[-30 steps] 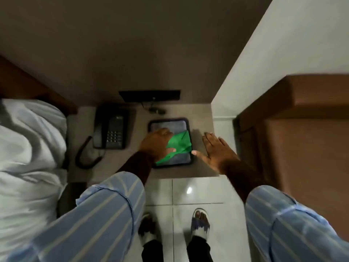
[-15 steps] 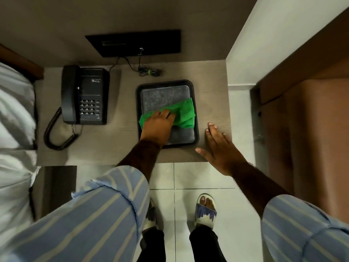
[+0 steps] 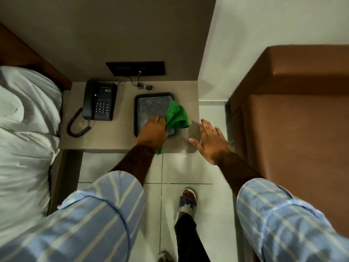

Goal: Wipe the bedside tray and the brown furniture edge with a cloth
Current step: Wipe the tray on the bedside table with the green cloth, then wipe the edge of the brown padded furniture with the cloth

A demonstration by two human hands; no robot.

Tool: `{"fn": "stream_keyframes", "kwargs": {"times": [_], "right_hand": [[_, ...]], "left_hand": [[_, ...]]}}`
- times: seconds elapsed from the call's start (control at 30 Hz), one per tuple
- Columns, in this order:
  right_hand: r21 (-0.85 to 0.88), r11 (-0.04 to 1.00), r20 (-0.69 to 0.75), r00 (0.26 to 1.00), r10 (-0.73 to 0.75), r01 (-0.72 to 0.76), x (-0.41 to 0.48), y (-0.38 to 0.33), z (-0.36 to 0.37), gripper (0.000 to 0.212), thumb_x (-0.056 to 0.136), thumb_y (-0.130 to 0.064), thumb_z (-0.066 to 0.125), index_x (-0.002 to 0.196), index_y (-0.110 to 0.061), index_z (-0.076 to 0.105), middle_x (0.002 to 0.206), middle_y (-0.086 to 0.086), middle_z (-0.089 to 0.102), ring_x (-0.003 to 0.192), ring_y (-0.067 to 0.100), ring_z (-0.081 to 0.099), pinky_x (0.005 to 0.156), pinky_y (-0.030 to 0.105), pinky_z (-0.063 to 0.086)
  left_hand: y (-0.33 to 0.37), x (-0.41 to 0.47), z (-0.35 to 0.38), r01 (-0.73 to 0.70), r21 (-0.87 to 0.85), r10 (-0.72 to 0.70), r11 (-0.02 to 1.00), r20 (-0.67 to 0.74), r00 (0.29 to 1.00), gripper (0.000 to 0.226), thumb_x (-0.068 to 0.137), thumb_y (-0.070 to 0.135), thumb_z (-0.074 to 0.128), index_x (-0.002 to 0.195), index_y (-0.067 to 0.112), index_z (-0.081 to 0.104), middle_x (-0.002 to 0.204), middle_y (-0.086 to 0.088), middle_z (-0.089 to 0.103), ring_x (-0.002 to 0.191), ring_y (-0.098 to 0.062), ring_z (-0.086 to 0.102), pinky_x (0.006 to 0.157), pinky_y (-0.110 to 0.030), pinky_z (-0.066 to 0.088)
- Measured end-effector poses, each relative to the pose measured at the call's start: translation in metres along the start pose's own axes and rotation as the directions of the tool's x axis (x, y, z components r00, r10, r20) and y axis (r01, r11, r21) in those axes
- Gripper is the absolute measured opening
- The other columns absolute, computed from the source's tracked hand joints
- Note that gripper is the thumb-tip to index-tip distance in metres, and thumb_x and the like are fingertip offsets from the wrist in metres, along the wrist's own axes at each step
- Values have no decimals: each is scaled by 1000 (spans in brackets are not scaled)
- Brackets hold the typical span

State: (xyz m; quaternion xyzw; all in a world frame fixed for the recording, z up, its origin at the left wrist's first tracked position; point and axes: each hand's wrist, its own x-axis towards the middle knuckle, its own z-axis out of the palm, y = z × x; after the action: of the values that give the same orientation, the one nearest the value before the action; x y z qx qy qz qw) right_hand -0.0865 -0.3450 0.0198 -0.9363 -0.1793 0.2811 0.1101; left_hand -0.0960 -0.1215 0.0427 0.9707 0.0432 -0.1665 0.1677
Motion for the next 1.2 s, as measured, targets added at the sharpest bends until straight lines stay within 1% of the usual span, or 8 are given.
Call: {"fn": "stream_keyframes", "kwargs": {"times": [0.17,0.27,0.53,0.67,0.83,1.0,1.13,1.2], "right_hand": [[-23,999,-75,997,21,-23,-88,14,28,82,107,-64,20,168,-11,7,179,6,-3,165,19,-5,136,45,2],[-29,995,-70,993,93,-95,-144,38,62,99,95,-77,8,168,-10,13,179,7,3,165,19,0,135,45,5],[-98,963,34,966,255,-251,-250,147,174,88,103,-66,23,167,-6,13,178,12,1,165,25,-2,136,49,7],[-148,932,-163,938,307,-331,-261,209,232,94,99,-66,17,163,1,24,175,26,9,163,42,11,131,61,18],[-196,908,-382,882,277,-370,-264,271,290,92,100,-67,29,168,-10,4,177,18,1,165,35,2,133,61,11],[-184,918,-550,811,199,-350,-259,287,311,83,104,-56,39,168,-13,9,178,15,6,165,31,4,133,57,10],[-201,922,-596,788,153,-331,-256,294,320,81,105,-56,37,168,-11,12,177,16,10,165,32,7,133,57,11],[-219,917,-620,773,134,-334,-254,298,324,81,105,-56,35,167,-10,14,176,17,12,165,34,9,133,58,12]], "left_hand": [[32,-76,19,2,-86,-8,996,-64,998,38,102,22,54,134,0,53,130,-23,59,113,-40,62,98,-48,53],[45,-122,50,1,-161,-15,987,-87,996,35,100,18,56,130,-1,54,127,-24,60,110,-41,62,97,-50,53],[77,-218,206,45,-334,-34,942,40,999,24,99,22,59,115,3,58,111,-18,62,96,-36,64,84,-47,56],[101,-229,302,127,-430,-86,894,114,990,28,98,26,61,116,5,60,112,-17,63,100,-35,63,88,-48,56],[142,-236,433,307,-594,-177,744,268,947,25,95,23,65,112,5,64,106,-15,70,97,-31,67,88,-47,58],[197,-228,529,504,-708,-326,495,386,863,25,96,15,63,118,4,65,112,-14,73,94,-20,64,85,-33,54],[236,-175,569,658,-706,-444,264,516,732,26,97,22,63,118,6,68,118,-15,72,109,-32,70,95,-38,57],[251,-141,580,681,-692,-457,240,538,708,29,95,24,65,115,5,70,119,-16,73,110,-36,70,97,-41,58]]}}
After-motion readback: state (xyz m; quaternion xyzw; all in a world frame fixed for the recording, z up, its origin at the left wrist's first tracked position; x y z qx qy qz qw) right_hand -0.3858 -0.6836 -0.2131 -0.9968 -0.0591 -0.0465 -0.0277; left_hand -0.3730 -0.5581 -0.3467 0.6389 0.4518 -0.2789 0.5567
